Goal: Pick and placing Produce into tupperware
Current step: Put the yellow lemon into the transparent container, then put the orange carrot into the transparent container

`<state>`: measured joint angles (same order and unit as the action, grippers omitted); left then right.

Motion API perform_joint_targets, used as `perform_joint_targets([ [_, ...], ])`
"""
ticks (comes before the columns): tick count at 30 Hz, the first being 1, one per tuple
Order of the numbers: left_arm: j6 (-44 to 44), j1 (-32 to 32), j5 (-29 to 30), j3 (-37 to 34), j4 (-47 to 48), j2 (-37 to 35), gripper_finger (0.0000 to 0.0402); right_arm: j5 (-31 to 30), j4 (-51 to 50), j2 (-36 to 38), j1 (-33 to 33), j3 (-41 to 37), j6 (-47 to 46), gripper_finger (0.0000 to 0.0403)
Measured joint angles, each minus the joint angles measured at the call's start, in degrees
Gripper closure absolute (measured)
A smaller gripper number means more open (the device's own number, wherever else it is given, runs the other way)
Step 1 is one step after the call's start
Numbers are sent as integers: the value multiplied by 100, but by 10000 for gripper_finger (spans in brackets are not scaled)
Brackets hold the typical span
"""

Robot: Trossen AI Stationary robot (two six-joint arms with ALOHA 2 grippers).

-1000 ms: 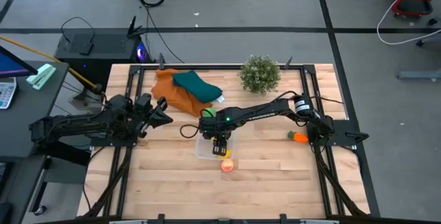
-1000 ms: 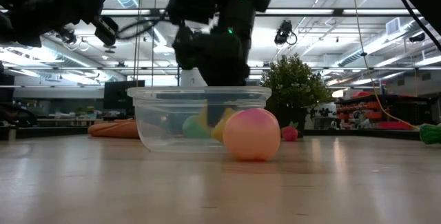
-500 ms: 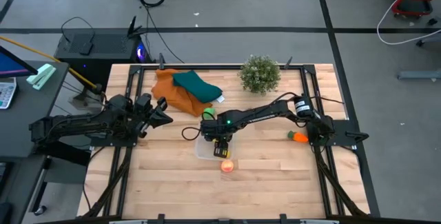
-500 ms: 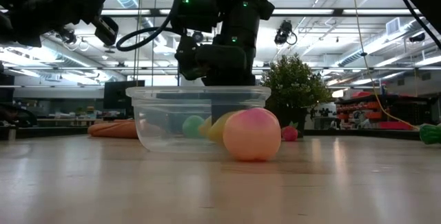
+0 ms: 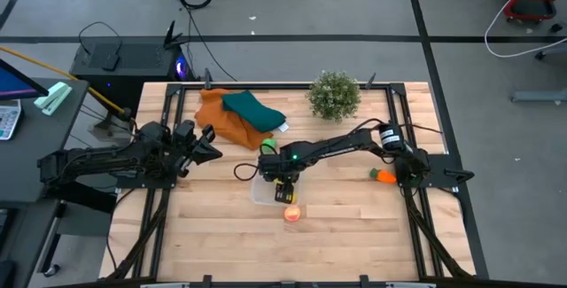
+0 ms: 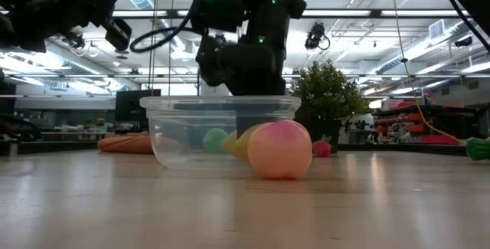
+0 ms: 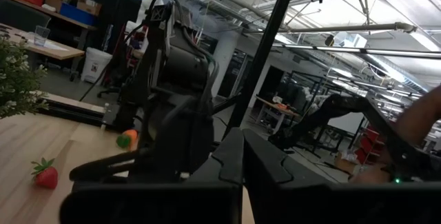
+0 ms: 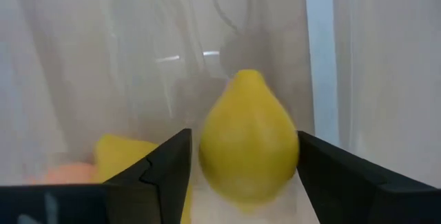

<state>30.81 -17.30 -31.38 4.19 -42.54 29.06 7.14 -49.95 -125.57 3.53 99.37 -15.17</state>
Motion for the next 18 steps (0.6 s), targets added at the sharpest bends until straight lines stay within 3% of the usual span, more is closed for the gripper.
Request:
perform_joint_targets([
  [18, 0, 0, 0, 0, 50, 2, 389, -208, -1001, 1344, -41, 9, -86, 193],
])
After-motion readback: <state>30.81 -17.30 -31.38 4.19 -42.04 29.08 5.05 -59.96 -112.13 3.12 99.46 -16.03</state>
